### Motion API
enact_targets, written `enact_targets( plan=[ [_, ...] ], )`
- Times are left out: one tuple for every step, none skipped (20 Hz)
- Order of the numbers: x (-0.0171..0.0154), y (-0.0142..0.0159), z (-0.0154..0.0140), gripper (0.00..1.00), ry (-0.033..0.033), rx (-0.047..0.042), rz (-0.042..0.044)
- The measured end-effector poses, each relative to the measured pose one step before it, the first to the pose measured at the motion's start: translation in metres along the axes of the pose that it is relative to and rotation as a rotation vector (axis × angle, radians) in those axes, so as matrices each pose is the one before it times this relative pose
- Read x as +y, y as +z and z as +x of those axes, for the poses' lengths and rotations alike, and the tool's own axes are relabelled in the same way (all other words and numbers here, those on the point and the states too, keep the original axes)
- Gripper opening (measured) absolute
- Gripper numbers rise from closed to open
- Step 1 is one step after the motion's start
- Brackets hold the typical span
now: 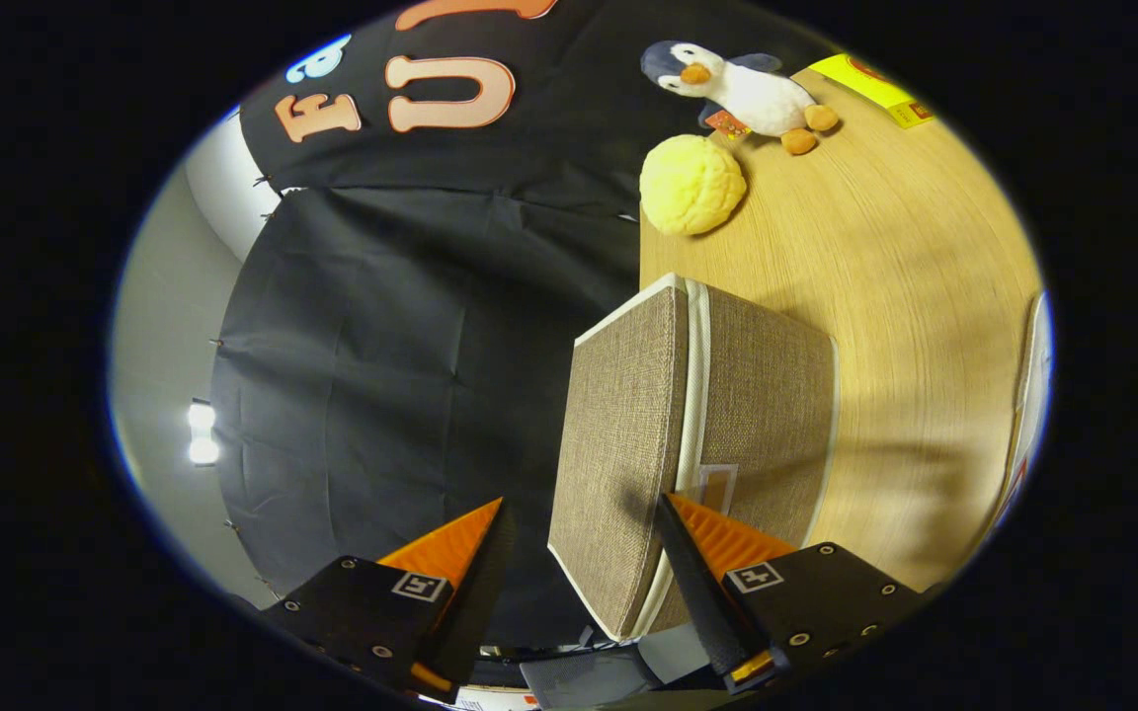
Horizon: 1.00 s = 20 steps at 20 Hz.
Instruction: Open the storage box then place both shoes into the box .Put the left shoe in first, then the right shoe, with the right side of both shoes facing outward in a uniform manner.
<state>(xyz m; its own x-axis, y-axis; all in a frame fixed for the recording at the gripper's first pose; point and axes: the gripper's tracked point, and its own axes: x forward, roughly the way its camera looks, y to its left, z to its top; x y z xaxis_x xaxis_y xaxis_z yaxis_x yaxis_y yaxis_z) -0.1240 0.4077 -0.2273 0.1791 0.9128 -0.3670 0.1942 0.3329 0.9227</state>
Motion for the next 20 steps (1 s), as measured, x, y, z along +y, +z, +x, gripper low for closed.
enact_targets(
  plan=[
    [0.00475,-0.00070,-0.00163,0.87,0.00891,-0.00122,-0.00279],
    [0.00793,0.00180,0.00046,0.87,0.01707,-0.00091,-0.00084],
    [0.00849,0.00447,0.00105,0.87,0.01201,-0.00294,-0.00286],
    [0.00820,0.00396,0.00173,0.85,0.00980,-0.00479,-0.00884],
    [0.00862,0.00209,0.00101,0.84,0.00631,-0.00309,-0.01507],
    [0.01040,0.00343,0.00166,0.84,0.00925,-0.00530,-0.01516],
    [0.01331,0.00241,0.00150,0.84,0.01358,-0.00432,-0.01172],
    [0.01518,0.00506,0.00410,0.84,0.02035,-0.00759,-0.00902],
    [0.01533,0.00449,0.00477,0.84,0.01735,-0.00710,-0.01248],
    [0.01501,0.00287,0.00578,0.84,0.01621,-0.00474,-0.02147],
    [0.01242,0.00197,0.00712,0.84,0.00969,-0.00089,-0.02524],
    [0.01209,0.00094,0.00902,0.84,0.01273,0.00004,-0.02599],
    [0.01199,0.00068,0.01100,0.84,0.00671,0.00678,-0.01916],
    [0.00867,-0.00169,0.01259,0.84,0.00562,0.01094,-0.00753],
    [0.01018,-0.00177,0.01492,0.84,0.00733,0.01287,-0.00427],
    [0.00940,0.00143,0.01559,0.84,0.00825,0.00654,-0.00543],
    [0.01275,-0.00186,0.01413,0.84,0.01633,0.00699,-0.01018],
    [0.00982,-0.00305,0.01522,0.84,0.01156,0.00952,-0.01123],
    [0.00821,-0.00254,0.01313,0.84,0.00958,0.00899,-0.01609],
    [0.00717,-0.00020,0.01338,0.84,-0.00263,0.00447,-0.01823]
  ],
)
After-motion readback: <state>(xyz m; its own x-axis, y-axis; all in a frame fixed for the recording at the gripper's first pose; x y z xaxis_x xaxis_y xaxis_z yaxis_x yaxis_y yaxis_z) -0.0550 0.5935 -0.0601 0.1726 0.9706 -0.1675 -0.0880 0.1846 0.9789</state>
